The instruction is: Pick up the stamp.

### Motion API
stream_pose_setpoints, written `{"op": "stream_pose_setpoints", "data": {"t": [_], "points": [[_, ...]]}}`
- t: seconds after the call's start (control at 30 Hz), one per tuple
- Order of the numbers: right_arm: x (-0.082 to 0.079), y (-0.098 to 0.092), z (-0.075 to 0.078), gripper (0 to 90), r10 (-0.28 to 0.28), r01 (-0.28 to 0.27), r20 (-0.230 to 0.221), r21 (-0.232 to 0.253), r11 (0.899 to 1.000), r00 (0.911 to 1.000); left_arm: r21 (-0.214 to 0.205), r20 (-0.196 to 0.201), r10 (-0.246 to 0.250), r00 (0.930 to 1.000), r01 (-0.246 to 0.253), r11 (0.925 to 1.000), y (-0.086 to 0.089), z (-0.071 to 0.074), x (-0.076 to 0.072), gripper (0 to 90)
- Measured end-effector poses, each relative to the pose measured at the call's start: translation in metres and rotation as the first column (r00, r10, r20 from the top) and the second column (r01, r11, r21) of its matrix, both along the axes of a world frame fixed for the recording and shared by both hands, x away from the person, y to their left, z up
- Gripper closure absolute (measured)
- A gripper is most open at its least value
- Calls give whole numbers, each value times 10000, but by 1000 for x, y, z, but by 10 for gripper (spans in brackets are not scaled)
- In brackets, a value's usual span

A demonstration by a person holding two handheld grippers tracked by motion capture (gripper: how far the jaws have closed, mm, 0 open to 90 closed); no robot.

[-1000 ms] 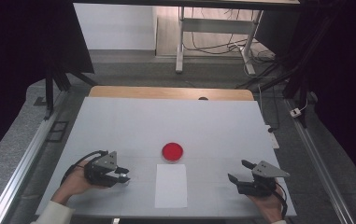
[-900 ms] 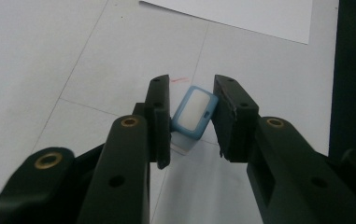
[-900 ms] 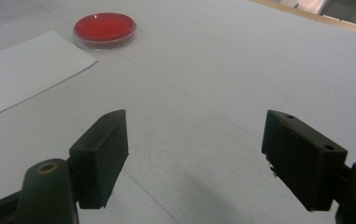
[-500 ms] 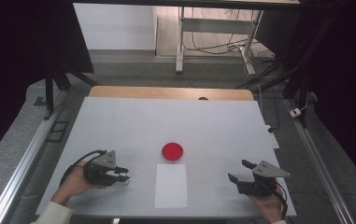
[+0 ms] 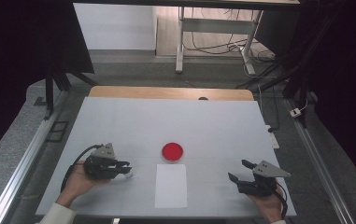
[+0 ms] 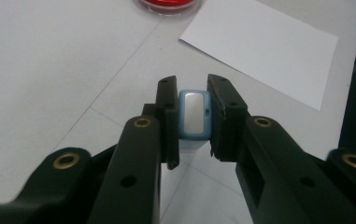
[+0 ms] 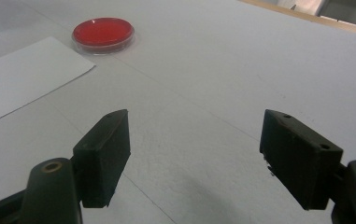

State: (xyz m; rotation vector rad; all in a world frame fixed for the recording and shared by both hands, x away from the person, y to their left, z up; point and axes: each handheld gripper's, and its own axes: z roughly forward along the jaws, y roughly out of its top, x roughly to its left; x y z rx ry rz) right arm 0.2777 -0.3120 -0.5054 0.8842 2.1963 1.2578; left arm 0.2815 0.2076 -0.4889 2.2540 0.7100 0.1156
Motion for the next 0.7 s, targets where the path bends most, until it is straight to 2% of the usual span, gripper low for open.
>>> {"op": "stream_pose_setpoints", "data": {"t": [0.1,0.23,0.3,0.43,0.5,0.7], "points": [[0,0,0,242,-6,6,18,0,10000,10000,-92,-55,106,9999,-106,9999,-1,1,0,760],[0,0,0,245,-18,18,28,18,10000,10000,-522,-63,458,9989,-460,9976,-2,7,-2,760],[0,0,0,246,-32,32,38,24,10000,10000,-592,-52,542,9985,-544,9968,-2,9,-2,760],[-1,1,0,251,-24,22,121,161,9999,9999,-1084,15,888,9960,-881,9902,-1,16,-5,760],[-1,1,0,251,-28,25,125,186,9998,9999,-1332,168,1027,9946,-996,9861,-1,21,-8,759],[0,2,0,251,-26,25,112,139,9999,9999,-1694,371,1287,9910,-1207,9781,-1,25,-11,759]]}}
